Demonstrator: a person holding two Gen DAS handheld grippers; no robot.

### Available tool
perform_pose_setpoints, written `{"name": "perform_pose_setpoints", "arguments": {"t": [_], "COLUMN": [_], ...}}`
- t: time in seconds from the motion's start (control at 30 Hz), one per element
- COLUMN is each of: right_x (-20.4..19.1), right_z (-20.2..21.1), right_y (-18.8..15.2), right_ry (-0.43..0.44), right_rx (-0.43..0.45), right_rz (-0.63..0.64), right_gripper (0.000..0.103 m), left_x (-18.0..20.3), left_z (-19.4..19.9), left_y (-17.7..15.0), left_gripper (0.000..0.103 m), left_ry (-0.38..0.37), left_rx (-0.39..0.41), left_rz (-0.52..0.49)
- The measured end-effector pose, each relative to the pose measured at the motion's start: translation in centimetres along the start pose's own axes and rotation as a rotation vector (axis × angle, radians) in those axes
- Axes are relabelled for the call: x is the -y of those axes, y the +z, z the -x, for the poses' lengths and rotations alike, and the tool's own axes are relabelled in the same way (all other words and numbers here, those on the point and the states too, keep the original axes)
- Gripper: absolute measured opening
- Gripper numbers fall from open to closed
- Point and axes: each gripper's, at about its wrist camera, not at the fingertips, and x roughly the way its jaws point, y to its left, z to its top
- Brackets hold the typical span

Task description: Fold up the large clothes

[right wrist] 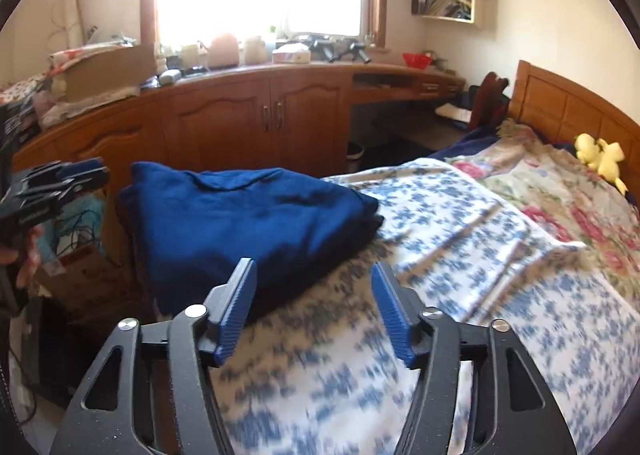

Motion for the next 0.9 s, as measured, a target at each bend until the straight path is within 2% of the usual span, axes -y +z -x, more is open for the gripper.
{"name": "perform_pose_setpoints", "arguments": {"t": [0.17, 0.23, 0.4, 0.53, 0.7, 0.9], "right_x": [2.0, 2.9, 5.5, 6.6, 8.0, 9.8], "right_z": [6.8, 9.1, 14.6, 18.2, 23.6, 30.2], "right_y": [-4.2, -5.9, -10.8, -13.7, -16.8, -20.5], "right_ry": [-0.03, -0.059, -0.143, -0.227, -0.324, -0.482], "right_rx": [0.019, 0.028, 0.03, 0.038, 0.085, 0.151], "right_rz": [-0.066, -0.089, -0.169, -0.191, -0.248, -0.35], "right_gripper": [0.075, 0.077, 0.08, 0.083, 0.083, 0.083], "left_x": [6.2, 8.5, 13.9, 17.6, 22.9, 30.1], "left_z": [1.4, 2.2, 3.8, 4.4, 5.0, 5.9], "left_y": [-0.3, -0.6, -1.6, -2.2, -3.1, -4.0], "left_gripper": [0.042, 0.054, 0.055, 0.056, 0.056, 0.056], "left_ry": [-0.066, -0.109, -0.201, -0.215, -0.301, -0.389], "left_rx": [0.023, 0.031, 0.041, 0.03, 0.014, -0.013], "left_rz": [-0.035, -0.037, -0.048, -0.065, -0.063, -0.103]}}
